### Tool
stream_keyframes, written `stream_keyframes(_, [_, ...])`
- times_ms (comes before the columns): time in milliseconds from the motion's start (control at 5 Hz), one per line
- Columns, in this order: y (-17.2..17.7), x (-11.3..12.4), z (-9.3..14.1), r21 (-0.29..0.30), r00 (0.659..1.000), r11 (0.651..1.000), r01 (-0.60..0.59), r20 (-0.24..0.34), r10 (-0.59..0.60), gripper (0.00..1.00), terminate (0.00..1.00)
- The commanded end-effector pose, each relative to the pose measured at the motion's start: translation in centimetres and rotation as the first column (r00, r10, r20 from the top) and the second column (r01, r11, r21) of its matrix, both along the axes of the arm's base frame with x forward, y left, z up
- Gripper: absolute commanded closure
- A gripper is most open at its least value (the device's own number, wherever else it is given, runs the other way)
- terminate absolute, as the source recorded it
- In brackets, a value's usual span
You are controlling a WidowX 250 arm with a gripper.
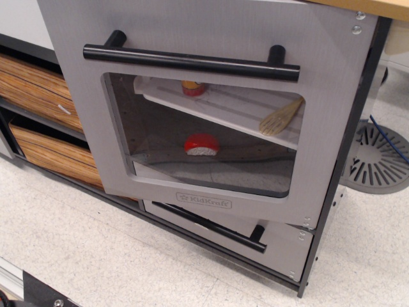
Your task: Open oven
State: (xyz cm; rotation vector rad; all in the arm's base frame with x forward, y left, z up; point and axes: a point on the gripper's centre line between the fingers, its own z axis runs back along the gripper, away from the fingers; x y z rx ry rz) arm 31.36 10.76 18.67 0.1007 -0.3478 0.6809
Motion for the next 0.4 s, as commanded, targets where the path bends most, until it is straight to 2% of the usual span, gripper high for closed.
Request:
stream_keyframes(0, [-0.2,-2.1,-0.6,0.069,0.995,0.993,0.091,0.031,-0.094,0.00,0.00])
stream_keyframes(200, [-0.4,-3.5,0.6,0.033,0.991,0.991,0.133,0.015,-0.133,0.00,0.00])
